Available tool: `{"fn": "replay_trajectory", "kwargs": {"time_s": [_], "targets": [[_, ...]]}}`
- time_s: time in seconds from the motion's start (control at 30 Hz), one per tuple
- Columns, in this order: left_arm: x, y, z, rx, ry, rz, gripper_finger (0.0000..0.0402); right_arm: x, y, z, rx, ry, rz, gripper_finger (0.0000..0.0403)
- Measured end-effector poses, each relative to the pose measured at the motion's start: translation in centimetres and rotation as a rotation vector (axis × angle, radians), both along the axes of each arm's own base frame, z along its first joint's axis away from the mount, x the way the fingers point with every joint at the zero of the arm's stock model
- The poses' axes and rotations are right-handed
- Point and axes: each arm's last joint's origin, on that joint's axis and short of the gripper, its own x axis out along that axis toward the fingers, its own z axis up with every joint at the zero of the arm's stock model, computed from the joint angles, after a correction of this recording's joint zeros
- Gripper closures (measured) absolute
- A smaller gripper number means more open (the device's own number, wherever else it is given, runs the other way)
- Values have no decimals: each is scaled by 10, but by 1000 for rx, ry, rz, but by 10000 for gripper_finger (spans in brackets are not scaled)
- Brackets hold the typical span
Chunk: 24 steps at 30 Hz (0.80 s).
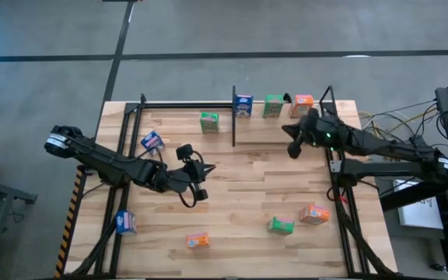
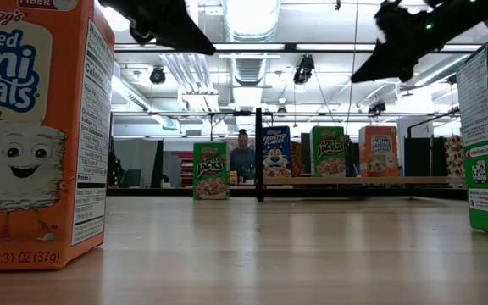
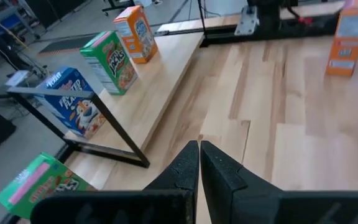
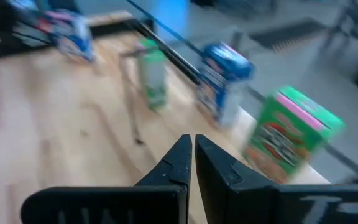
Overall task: Stack cereal on shelf
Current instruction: Put the top green cereal box on the shelf aligned with the other green cereal box on the shelf
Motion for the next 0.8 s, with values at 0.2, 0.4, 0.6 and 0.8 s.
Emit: {"fn": "replay_trajectory", "kwargs": {"time_s": [0.2, 0.4, 0.6, 0.8], "targets": [[1, 0, 1, -50, -39, 20, 401, -5, 17, -13, -27, -135, 231, 390], [3, 1, 7, -53, -61, 24, 399, -8, 22, -14, -85, -218, 370, 390], [10, 15, 24, 12, -47, 39, 354, -12, 25, -7, -128, -247, 428, 390], [16, 58, 30, 7, 46, 32, 275, -15, 25, -7, -145, -233, 433, 390]]}}
